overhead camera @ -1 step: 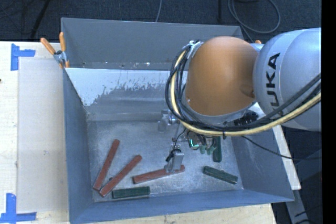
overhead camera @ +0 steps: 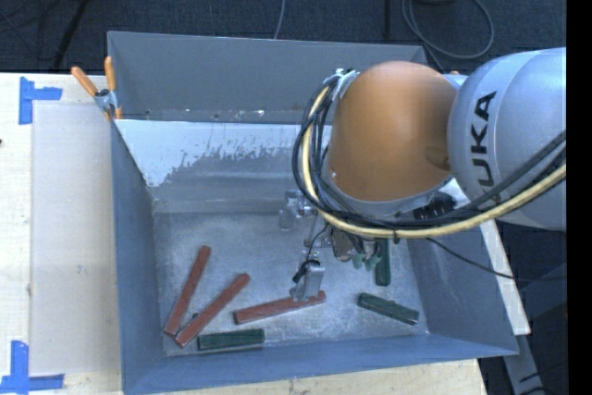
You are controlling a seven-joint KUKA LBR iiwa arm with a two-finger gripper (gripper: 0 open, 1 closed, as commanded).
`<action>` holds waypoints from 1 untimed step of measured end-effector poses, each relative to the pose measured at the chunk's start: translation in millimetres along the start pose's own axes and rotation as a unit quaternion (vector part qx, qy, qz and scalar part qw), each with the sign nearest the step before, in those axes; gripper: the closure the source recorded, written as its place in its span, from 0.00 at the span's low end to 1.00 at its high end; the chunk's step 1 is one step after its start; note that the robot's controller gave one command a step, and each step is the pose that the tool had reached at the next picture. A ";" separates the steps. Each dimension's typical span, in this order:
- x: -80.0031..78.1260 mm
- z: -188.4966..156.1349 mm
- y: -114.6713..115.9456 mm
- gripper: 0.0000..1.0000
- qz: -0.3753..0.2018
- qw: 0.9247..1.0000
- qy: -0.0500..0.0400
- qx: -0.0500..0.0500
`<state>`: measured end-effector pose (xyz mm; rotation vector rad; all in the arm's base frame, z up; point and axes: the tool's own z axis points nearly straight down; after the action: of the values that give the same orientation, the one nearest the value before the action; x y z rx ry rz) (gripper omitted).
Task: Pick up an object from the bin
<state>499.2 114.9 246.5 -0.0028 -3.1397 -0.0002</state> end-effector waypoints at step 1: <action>3.8 57.5 -5.1 0.00 -0.065 0.998 -0.001 0.000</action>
Offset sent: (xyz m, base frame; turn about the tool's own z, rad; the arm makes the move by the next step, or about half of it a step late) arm -0.0100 -0.0221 -0.0865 -0.2762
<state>495.4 109.8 189.0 0.2013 -3.1353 0.0001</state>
